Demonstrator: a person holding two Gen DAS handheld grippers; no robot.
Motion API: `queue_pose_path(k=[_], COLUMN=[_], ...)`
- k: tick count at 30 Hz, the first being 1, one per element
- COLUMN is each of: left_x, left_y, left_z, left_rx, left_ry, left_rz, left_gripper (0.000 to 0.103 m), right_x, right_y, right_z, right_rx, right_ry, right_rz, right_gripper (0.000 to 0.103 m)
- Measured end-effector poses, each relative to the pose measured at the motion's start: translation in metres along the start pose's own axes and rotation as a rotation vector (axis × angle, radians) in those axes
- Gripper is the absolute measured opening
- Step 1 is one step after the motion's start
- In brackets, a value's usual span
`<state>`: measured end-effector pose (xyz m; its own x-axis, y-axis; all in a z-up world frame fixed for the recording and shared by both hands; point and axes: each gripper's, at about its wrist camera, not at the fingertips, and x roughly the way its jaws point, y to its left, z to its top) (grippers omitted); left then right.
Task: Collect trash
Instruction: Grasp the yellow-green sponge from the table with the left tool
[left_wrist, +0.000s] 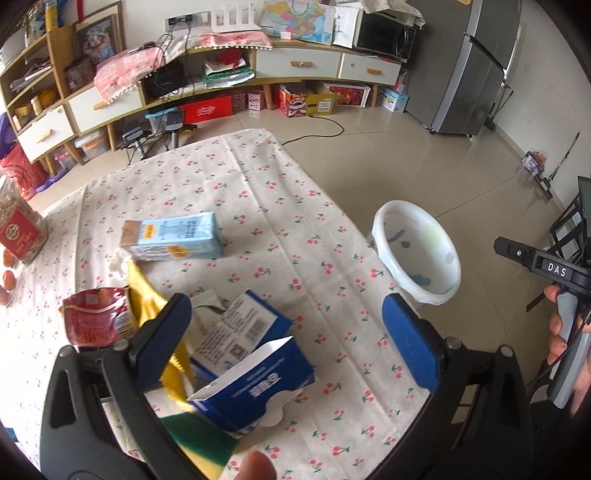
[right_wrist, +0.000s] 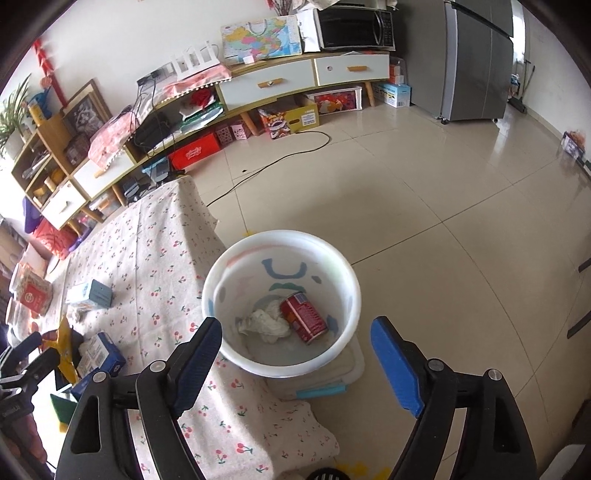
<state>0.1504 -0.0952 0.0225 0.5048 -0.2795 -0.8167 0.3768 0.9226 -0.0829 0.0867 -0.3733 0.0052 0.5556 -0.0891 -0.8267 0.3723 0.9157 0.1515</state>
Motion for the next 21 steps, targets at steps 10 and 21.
queue_pose_path(k=[10,21], left_x=[-0.008,-0.020], left_y=[0.100,0.098], left_z=[-0.046,-0.085], left_rx=[-0.195,-0.089], left_ry=[0.108,0.137], left_rz=[0.037,-0.077], left_gripper=[0.103,0.102], right_x=[0.010,0.006], right_y=[0.072,0.126], right_z=[-0.013,-0.032], right_rx=[-0.126,-0.250], right_ry=[0.045,0.062], right_rz=[0.015,0.028], right_gripper=[0.085,0.085])
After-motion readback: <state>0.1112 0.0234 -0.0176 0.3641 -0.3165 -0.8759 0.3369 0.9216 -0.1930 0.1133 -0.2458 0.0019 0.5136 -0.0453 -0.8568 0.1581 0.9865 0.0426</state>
